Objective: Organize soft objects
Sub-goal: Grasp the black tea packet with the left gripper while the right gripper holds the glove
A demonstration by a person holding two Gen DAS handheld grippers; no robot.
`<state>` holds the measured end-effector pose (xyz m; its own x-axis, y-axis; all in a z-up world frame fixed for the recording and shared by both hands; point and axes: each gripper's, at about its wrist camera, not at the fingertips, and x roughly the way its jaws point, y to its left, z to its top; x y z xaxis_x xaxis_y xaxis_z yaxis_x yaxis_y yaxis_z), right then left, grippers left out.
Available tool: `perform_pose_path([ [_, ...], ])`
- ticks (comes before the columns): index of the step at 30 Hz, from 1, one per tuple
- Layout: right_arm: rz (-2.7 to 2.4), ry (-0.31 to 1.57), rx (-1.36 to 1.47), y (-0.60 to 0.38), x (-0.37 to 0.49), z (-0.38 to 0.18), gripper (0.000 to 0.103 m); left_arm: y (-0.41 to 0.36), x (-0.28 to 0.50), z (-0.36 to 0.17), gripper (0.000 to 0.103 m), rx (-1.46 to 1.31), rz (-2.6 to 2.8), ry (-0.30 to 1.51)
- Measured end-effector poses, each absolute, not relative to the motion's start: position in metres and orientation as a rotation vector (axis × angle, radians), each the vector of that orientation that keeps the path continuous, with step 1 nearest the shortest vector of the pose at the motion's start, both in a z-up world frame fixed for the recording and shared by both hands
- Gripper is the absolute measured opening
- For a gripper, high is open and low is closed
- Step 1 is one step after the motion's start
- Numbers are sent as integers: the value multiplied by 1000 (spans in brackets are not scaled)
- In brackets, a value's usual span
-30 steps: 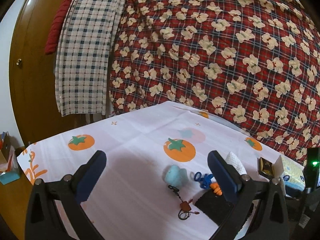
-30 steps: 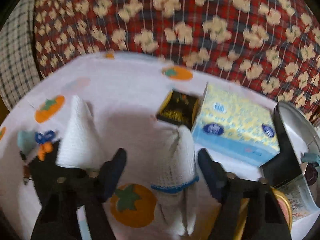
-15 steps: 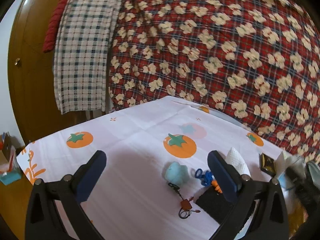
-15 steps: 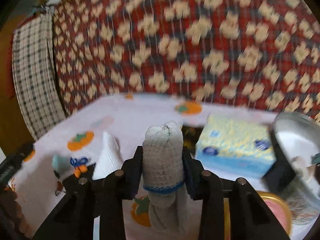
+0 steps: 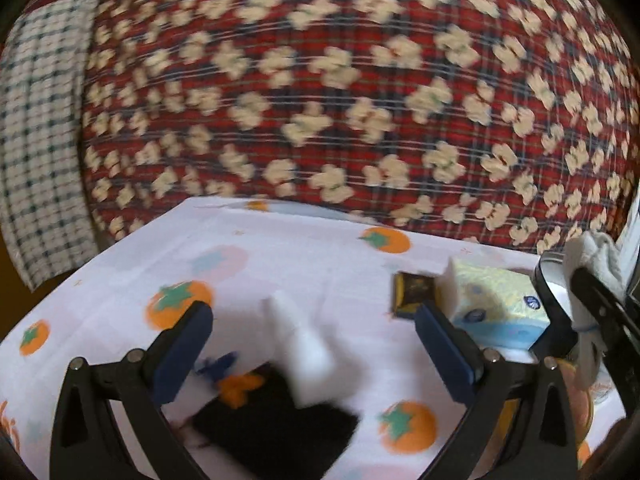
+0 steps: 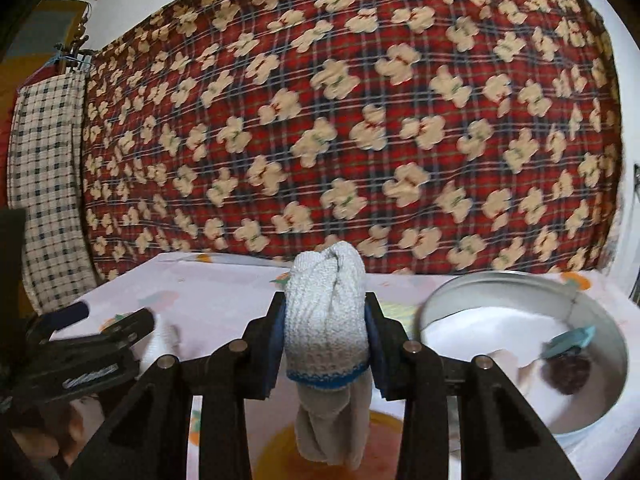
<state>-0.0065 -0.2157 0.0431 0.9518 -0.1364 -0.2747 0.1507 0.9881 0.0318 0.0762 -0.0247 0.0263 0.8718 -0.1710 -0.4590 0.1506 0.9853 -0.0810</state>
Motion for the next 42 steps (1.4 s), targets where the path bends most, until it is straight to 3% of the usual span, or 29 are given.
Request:
perform_pose_path([
  [4, -169, 272, 59, -231, -11, 43, 39, -61, 103, 27, 102, 9, -197, 525],
  [8, -175, 271, 83, -246, -14, 44, 39, -82, 139, 16, 94, 34, -191, 632],
  [17, -159, 293, 188, -270, -10, 41, 39, -111, 187, -11, 97, 56, -276, 819],
  [33, -155, 321, 216, -275, -5, 37, 39, -125, 234, -31, 99, -91, -425, 939],
  [42, -164, 329, 215, -275, -3, 37, 39, -142, 238, -37, 101, 20, -452, 969],
])
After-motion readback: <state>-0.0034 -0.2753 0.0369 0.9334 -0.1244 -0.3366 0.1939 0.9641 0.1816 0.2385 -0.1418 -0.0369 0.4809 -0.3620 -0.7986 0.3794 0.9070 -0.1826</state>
